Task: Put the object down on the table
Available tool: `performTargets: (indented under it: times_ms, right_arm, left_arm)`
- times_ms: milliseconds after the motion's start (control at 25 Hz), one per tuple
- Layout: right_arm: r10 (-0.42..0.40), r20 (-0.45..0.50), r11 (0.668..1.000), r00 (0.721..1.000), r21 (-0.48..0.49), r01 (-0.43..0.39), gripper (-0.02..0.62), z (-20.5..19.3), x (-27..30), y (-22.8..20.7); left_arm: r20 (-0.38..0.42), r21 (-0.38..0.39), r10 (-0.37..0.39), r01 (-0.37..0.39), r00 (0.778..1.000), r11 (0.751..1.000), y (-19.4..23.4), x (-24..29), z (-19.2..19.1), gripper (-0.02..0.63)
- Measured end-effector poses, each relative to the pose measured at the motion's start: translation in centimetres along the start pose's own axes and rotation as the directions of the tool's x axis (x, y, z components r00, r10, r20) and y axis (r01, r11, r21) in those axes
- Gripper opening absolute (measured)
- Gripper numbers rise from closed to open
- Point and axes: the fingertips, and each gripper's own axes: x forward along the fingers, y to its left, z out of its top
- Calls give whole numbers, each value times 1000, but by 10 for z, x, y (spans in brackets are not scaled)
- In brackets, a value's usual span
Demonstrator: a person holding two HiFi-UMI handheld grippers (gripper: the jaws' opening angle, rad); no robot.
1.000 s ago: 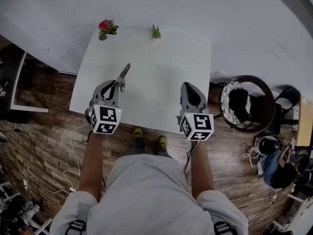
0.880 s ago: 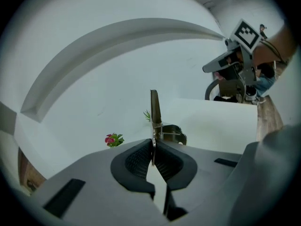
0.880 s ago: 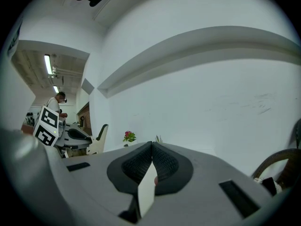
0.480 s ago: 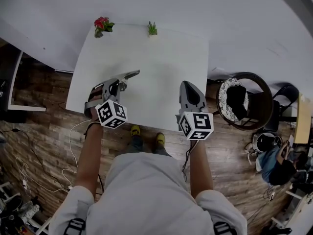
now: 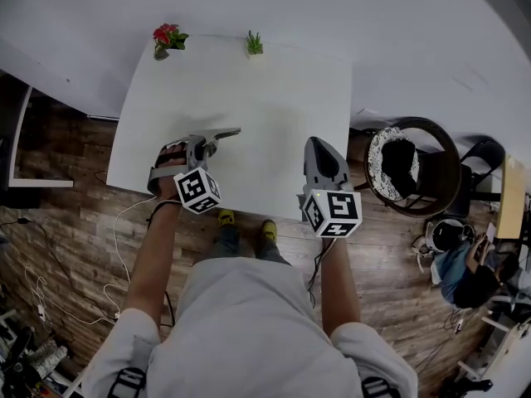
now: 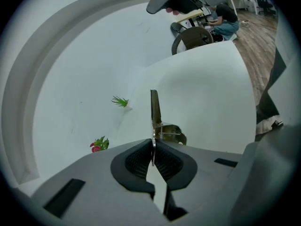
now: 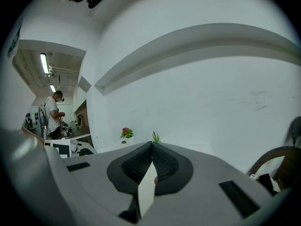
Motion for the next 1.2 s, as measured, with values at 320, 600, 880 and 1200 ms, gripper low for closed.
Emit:
performTargets:
  times_ms: [320,600,880,1200]
  right_arm:
    - [-15,-22,1000,1000,-3,15,9,-7,2,-5]
    - [-21,-47,1000,999,-3,21,9,-17,7,-9]
    - [-27,-48,1000,998,-1,27,9,-17,6,-13]
    - [-41,-56,999,998,9,41,9,-21,1,-21]
  left_arm:
    - [-43,82,-18,22,999,996,-19,27,-4,20]
    - [-98,92,-62,71,993,993,-39,45,-7,20]
    - [-132,116,-120,136,984,984,-61,54,-3,23]
    - [-137,123,-151,169,979,978,-68,56,-1,31]
